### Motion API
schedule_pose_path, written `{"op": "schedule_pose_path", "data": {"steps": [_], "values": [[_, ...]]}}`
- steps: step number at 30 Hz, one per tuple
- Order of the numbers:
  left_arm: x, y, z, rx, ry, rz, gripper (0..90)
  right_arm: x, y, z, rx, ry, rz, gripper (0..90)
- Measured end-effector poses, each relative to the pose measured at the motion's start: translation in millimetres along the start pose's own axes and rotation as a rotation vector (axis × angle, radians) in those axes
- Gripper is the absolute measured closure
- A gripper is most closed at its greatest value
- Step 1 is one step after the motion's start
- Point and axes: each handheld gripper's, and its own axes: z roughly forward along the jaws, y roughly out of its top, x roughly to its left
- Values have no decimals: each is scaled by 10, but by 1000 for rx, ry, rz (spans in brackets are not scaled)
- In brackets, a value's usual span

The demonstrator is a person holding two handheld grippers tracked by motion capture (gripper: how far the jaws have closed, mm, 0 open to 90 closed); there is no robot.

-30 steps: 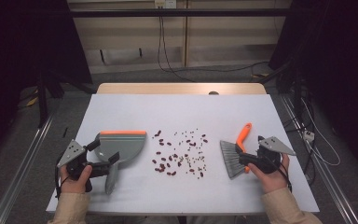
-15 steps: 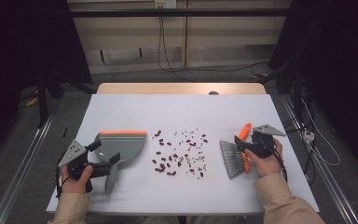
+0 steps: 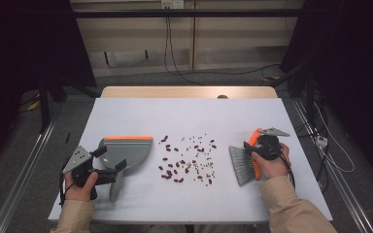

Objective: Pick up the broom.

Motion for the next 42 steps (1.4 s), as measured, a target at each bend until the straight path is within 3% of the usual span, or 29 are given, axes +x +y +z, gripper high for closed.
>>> {"op": "schedule_pose_path", "data": {"steps": [9,12,15,19,21,24,28,32,34,39,42], "values": [[-3,3,3,3,-2,6,36,38,24,31,42,2,-30,424],[-1,3,4,2,-1,5,36,41,30,25,72,46,-3,489],[-1,2,7,3,-2,5,36,64,38,22,79,48,-20,526],[-5,5,7,4,-1,8,36,99,59,5,106,95,-42,656],[-9,4,9,4,-1,5,36,100,64,1,115,109,-40,677],[-10,5,11,5,-2,8,36,87,76,-4,123,130,-28,683],[-13,8,20,6,-2,12,36,56,111,18,117,141,-47,694],[-15,15,18,4,-1,13,36,34,177,100,109,124,-56,694],[-13,13,16,7,0,14,36,41,210,125,130,124,-51,685],[-13,13,9,3,0,12,36,48,239,131,173,125,-7,672],[-13,13,8,2,0,10,36,82,236,133,173,110,-30,642]]}}
